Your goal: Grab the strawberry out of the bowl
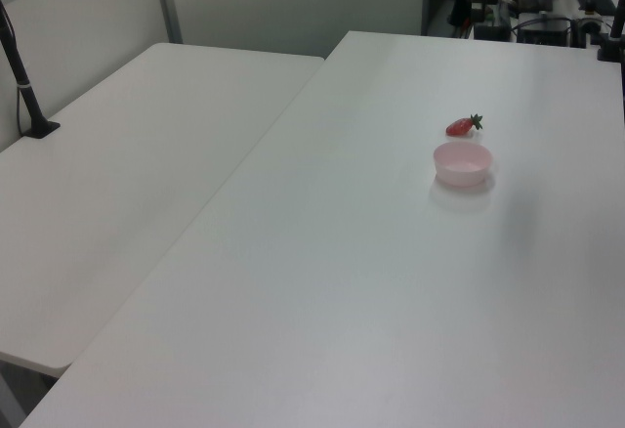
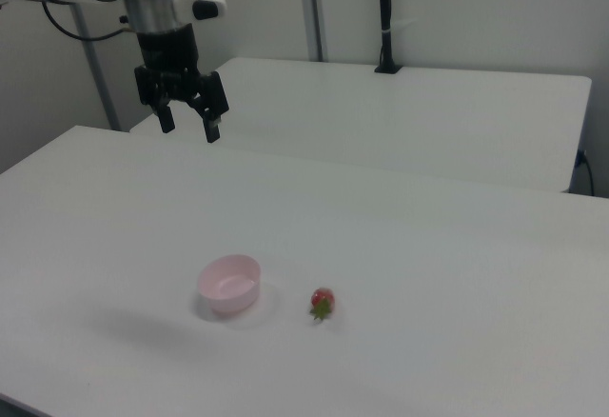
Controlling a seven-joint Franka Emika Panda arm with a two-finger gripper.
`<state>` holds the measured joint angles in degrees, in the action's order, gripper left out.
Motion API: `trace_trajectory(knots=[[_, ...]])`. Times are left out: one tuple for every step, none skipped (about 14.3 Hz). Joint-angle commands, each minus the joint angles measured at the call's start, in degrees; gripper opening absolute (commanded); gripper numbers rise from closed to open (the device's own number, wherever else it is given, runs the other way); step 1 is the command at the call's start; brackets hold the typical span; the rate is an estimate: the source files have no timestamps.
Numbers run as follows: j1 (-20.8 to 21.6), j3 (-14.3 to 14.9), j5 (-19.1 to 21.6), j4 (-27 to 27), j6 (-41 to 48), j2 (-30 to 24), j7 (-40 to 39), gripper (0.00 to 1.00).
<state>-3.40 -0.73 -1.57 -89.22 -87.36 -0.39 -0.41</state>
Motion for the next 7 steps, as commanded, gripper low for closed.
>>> trace_trajectory(knots=[[1.55, 1.78, 1.22, -0.78, -5.88, 0.47, 0.77, 1.00], [1.55, 1.87, 1.22, -0.70, -5.89, 0.47, 0.85, 1.00], [1.55, 2.04, 1.31, -0.70, -5.98, 0.39, 0.85, 1.00], [1.46, 2.04, 1.66, -0.61, -6.41, 0.56, 0.68, 1.00], [1.29, 2.13, 2.62, -0.70, -7.29, 0.48, 0.76, 1.00], [1.20, 2.39, 2.80, -0.61, -7.38, 0.47, 0.77, 1.00], [1.28, 2.48, 2.80, -0.61, -7.39, 0.47, 0.77, 1.00]])
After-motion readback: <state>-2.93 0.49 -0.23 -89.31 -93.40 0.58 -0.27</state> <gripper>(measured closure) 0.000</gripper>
